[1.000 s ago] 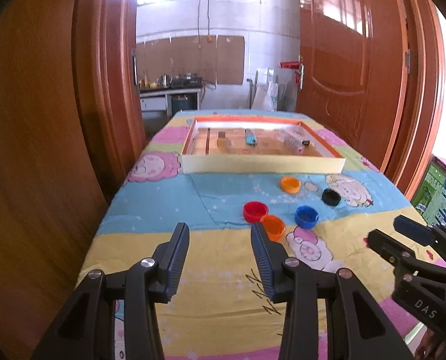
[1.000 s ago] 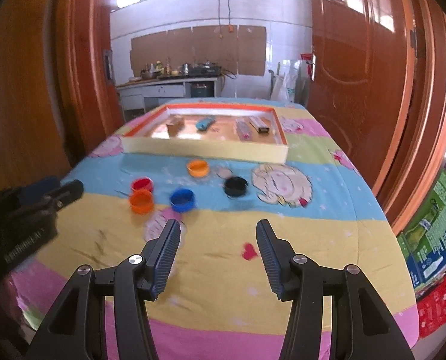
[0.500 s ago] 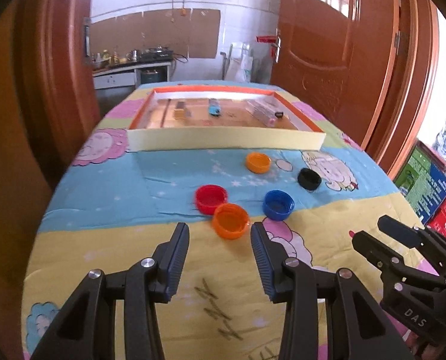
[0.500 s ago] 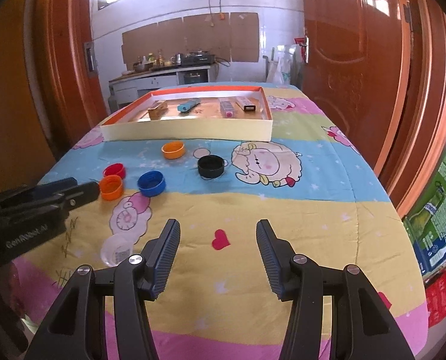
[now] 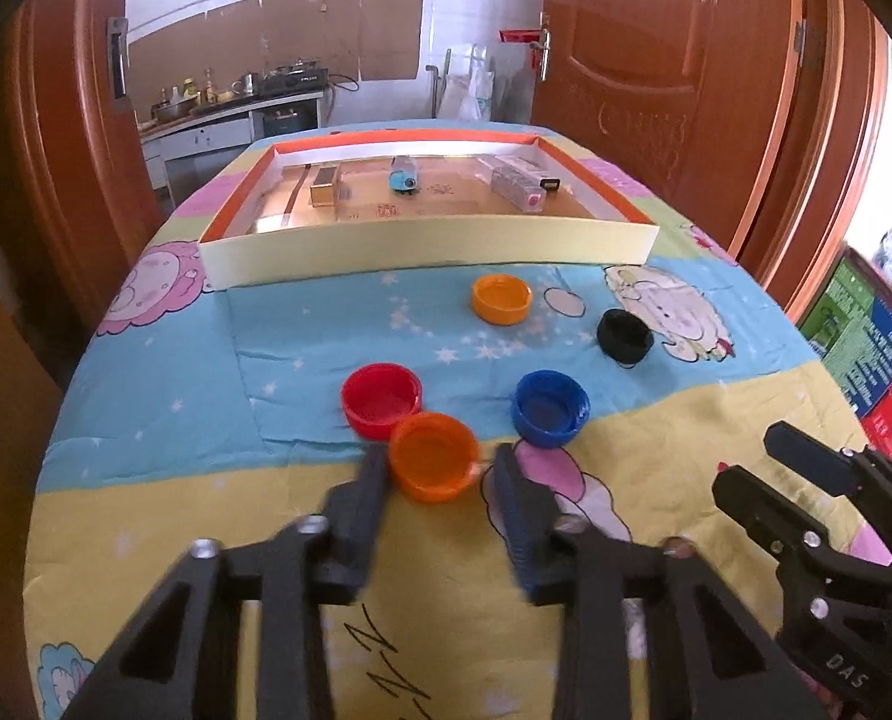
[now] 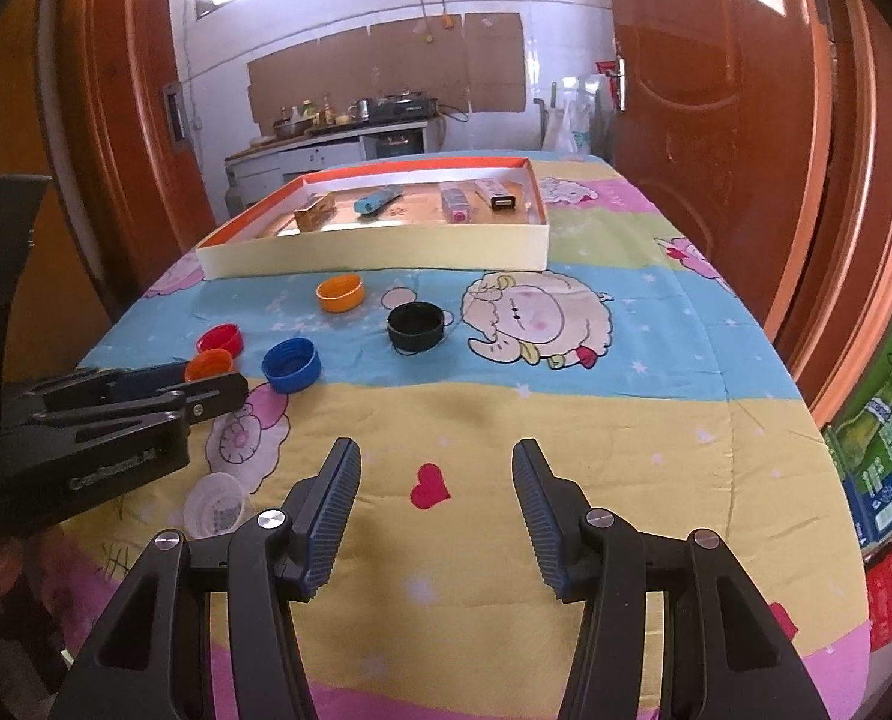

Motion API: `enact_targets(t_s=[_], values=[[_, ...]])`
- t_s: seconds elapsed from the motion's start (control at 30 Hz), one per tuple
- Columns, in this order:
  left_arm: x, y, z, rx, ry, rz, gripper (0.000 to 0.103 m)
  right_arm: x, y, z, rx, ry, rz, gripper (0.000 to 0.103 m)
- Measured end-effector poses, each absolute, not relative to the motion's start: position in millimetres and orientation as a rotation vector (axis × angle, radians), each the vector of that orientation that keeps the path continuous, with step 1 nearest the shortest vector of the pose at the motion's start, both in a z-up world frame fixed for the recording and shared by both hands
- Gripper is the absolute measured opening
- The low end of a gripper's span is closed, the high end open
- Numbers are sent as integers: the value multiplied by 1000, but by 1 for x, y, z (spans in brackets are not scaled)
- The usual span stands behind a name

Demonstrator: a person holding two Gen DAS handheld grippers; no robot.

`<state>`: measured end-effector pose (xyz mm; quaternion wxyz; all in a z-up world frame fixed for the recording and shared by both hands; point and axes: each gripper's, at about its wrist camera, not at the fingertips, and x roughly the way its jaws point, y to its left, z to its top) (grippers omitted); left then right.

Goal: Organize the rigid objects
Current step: 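Grasp the orange cap with the left tool while the right tool grasps the black cap, then carry the orange cap and black cap over into the box lid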

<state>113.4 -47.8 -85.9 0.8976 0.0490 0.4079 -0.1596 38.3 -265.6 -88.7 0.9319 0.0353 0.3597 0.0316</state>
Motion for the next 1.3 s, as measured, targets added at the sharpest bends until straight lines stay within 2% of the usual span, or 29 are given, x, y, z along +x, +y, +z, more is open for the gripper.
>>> enact_targets(t_s=[0.37, 0.87, 0.93, 0.97, 1.3], values=[[113, -31, -82, 47, 829, -366, 31, 55, -271, -82, 84, 794, 117, 54], [102, -1, -64, -11, 780, -380, 31, 145, -247, -92, -36, 916, 106, 56], [103, 2, -63, -14, 780, -383, 31, 148, -246, -92, -34, 917, 105, 41], [104, 3, -63, -14, 780, -382, 31, 148, -246, -91, -26, 909, 112, 30], [106, 6, -62, -22, 773, -355, 31, 144, -249, -88, -3, 889, 133, 30]])
